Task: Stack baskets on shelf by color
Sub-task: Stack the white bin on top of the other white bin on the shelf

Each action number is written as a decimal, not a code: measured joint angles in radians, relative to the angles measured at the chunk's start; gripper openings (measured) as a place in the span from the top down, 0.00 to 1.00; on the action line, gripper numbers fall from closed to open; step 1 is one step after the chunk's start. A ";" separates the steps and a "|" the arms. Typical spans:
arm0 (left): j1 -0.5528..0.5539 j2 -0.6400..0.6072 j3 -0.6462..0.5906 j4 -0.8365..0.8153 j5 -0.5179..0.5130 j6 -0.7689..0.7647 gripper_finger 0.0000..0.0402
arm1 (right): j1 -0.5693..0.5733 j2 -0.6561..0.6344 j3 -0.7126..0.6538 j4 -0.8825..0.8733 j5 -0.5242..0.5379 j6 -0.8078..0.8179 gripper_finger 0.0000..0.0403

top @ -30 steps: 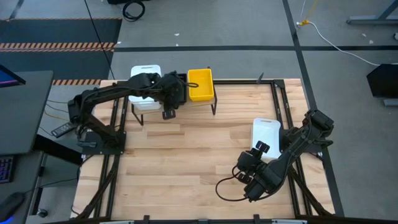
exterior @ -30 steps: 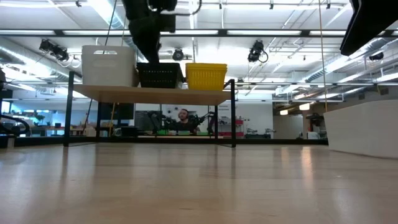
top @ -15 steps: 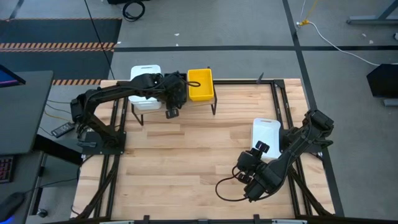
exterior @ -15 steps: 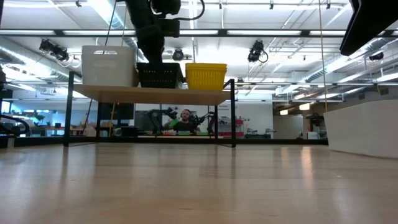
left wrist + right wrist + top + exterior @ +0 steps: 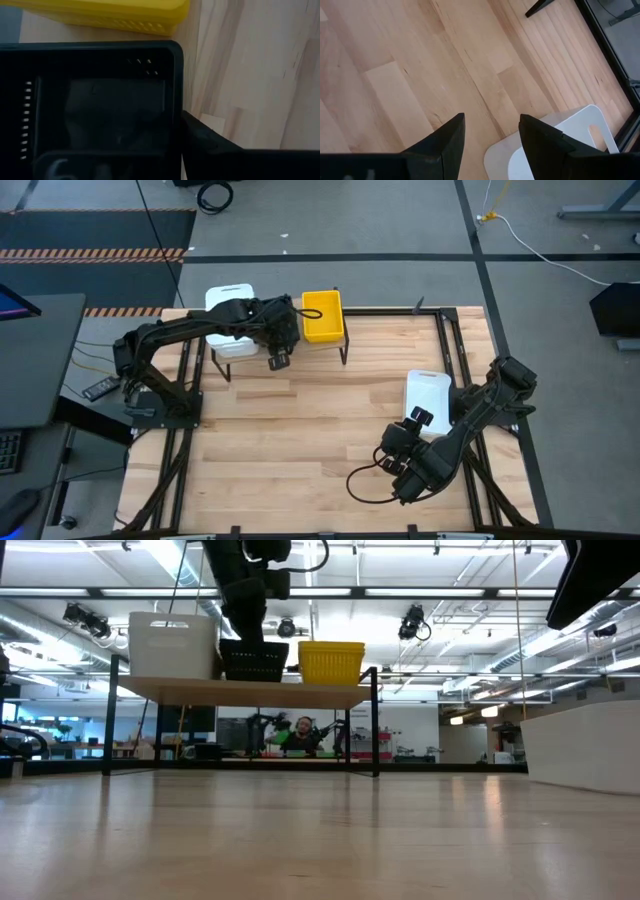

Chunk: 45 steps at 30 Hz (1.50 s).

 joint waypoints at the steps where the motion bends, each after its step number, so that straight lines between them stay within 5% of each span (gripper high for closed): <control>1: 0.000 0.000 0.000 0.000 0.000 0.000 0.92 | 0.000 0.000 0.000 0.000 0.000 0.000 0.52; 10: 0.000 0.000 0.000 -0.003 0.001 0.011 0.85 | 0.000 0.000 0.000 0.000 0.008 0.000 0.52; 18: -0.017 0.000 0.000 -0.002 -0.001 0.054 0.93 | 0.000 0.000 0.000 0.000 0.015 0.000 0.52; 34: -0.024 -0.001 0.000 -0.010 0.000 0.064 0.92 | 0.000 0.000 0.000 0.005 0.015 0.000 0.52; 45: -0.034 -0.002 -0.001 -0.014 -0.030 0.079 0.74 | 0.000 0.000 0.000 0.006 0.018 -0.007 0.52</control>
